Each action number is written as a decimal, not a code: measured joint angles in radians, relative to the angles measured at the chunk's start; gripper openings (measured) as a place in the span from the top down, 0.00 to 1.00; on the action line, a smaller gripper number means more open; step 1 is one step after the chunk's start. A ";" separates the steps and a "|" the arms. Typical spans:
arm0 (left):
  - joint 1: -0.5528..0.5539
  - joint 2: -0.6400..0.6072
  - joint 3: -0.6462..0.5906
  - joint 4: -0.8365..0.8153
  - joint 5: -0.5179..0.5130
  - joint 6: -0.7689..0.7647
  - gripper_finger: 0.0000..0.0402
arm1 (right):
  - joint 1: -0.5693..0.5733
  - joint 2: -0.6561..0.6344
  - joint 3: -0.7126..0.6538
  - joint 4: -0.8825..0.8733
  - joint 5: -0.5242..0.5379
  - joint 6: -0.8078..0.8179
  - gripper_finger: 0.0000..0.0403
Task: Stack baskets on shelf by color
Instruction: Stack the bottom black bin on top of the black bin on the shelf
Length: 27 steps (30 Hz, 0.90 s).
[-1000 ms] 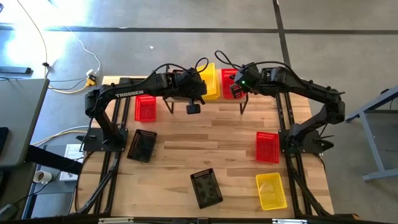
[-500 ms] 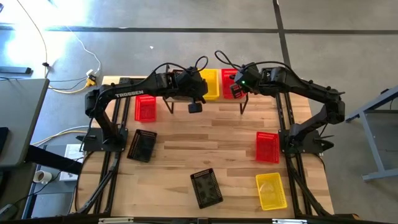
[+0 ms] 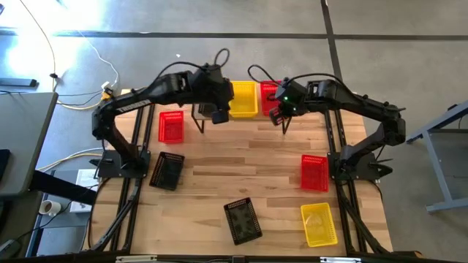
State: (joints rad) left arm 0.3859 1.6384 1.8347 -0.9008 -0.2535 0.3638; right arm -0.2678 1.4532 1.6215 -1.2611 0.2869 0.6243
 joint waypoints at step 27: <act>-0.135 -0.468 -0.481 -0.172 0.096 -0.489 0.75 | 0.419 0.000 0.000 -0.074 -0.210 0.267 0.86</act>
State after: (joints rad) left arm 0.2508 1.1706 1.3538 -1.0732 -0.1574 -0.1250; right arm 0.1514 1.4532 1.6215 -1.3354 0.0773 0.8917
